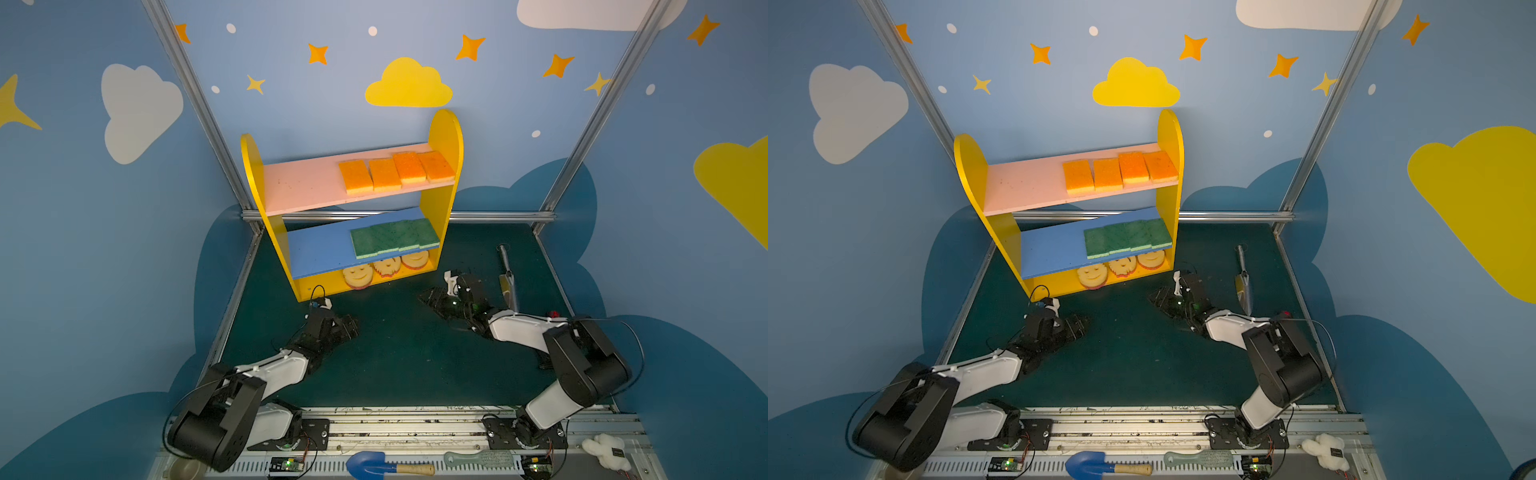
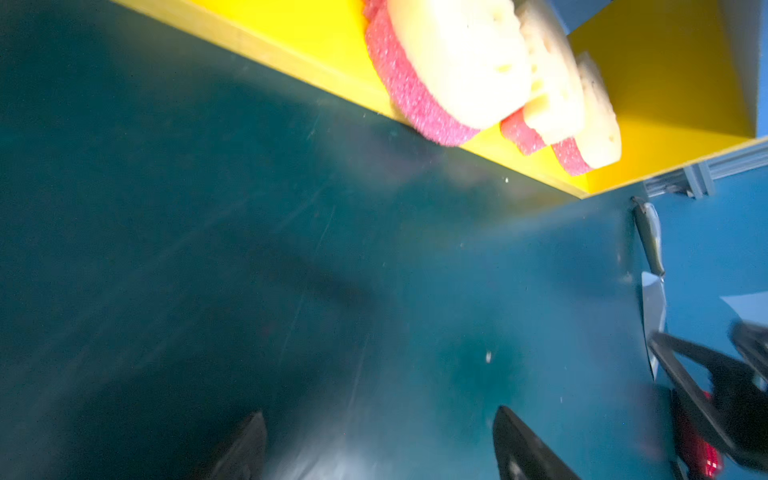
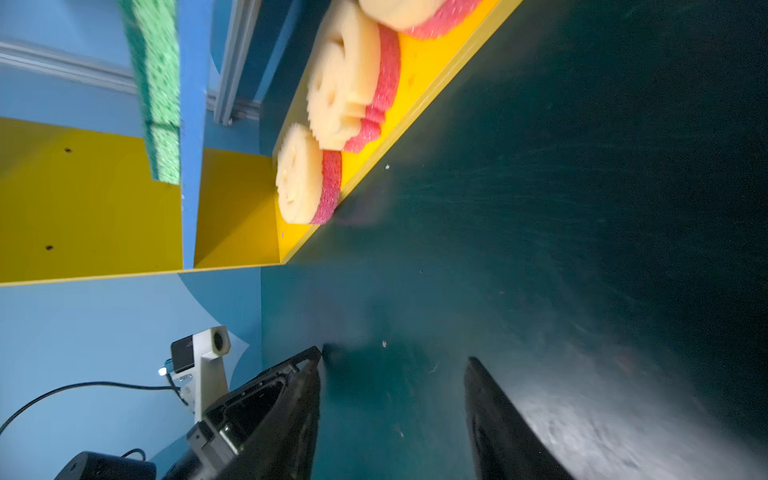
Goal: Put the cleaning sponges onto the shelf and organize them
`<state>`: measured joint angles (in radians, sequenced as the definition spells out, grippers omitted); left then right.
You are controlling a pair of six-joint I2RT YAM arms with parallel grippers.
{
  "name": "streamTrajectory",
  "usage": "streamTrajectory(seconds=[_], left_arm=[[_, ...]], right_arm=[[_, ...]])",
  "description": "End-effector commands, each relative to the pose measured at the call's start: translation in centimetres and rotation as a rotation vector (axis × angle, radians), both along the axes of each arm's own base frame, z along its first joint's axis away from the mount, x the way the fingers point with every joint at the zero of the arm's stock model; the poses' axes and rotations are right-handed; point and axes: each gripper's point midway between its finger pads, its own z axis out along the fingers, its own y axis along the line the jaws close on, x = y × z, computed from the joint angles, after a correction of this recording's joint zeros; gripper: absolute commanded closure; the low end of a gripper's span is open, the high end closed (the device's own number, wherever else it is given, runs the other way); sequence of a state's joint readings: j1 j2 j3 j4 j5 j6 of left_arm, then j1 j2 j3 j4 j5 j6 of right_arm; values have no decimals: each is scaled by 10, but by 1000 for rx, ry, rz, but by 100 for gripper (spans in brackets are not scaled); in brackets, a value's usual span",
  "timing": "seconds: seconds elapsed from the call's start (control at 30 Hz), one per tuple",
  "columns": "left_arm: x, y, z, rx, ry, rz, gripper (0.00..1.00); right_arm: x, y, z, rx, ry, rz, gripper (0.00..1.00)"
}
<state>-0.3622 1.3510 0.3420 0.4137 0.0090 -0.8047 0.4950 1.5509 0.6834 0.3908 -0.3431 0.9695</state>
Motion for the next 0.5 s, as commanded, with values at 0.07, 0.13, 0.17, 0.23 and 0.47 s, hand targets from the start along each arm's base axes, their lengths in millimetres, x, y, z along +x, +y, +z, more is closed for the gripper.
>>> streamTrajectory(seconds=[0.07,0.13,0.17,0.23,0.47], left_arm=[[46,-16,13,-56,-93,26,15],[58,-17,11,-68,-111,50,15],[63,-18,8,-74,-119,61,15],[74,-20,7,-90,-147,74,15],[103,-24,-8,-161,-187,147,26]], right_arm=[[-17,-36,1,-57,-16,-18,43],[-18,-47,2,-60,-18,-41,42],[-18,-52,3,-56,-19,-52,41],[-16,-59,6,-38,-19,-67,41],[-8,-62,-7,12,34,-81,49]])
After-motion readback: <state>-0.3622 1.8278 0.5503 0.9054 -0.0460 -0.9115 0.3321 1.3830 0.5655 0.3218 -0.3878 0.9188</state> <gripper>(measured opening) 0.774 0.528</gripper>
